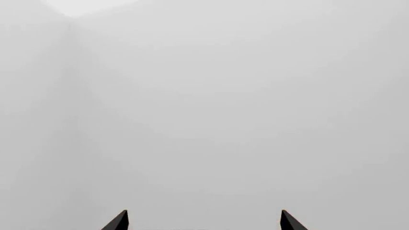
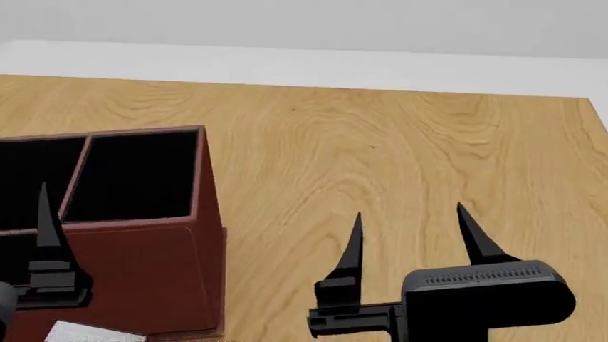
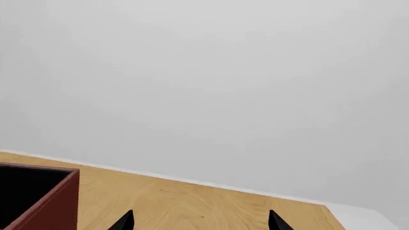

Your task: Pick up the book and place it in the right compartment of the caddy.

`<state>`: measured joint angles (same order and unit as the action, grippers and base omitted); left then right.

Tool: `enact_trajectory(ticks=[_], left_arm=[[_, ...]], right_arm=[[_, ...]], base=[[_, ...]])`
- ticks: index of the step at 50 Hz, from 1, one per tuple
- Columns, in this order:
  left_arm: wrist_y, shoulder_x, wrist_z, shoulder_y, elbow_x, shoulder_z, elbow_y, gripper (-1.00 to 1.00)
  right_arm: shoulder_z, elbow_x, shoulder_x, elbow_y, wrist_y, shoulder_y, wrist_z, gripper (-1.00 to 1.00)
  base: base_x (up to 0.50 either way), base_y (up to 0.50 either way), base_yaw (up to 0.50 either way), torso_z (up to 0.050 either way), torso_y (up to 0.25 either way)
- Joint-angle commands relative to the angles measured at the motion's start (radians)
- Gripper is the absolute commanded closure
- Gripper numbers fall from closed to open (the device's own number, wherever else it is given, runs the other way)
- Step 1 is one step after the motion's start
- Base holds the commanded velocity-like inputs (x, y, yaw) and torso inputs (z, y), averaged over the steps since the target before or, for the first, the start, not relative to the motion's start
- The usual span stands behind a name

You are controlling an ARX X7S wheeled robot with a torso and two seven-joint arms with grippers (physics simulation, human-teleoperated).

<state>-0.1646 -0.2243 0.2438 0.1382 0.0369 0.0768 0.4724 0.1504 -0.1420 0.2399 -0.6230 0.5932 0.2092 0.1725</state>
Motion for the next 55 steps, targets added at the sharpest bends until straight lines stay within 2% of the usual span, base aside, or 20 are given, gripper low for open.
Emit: enact_trajectory(ticks=[1,32,48,55], left_arm=[[0.001,-0.007,0.007,-0.002,0.002,0.005,0.002,-1.00],[-0.004,-0.024,0.024,-0.002,0.025,0.004,0.015,-1.00],[-0.002,-0.031,0.032,0.004,0.035,0.004,0.010,-1.00],[0.004,-0.032,0.038,-0.008,0.046,-0.002,0.009,-1.00]], right_arm=[[0.011,0.010,0.005,-0.008,0.003,0.000,0.019,-1.00],[0.046,0.002,0.010,-0.012,0.000,0.011,0.028,-1.00],[0.038,-0.011,0.015,0.048,-0.061,-0.001,0.023,-1.00],[0.046,-0.003,0.019,-0.014,-0.014,-0.013,0.047,-1.00]], base=[[0.00,0.00,0.50,0.000,0.000],[0.00,0.00,0.50,0.000,0.000],[0.00,0.00,0.50,0.000,0.000],[0.00,0.00,0.50,0.000,0.000]])
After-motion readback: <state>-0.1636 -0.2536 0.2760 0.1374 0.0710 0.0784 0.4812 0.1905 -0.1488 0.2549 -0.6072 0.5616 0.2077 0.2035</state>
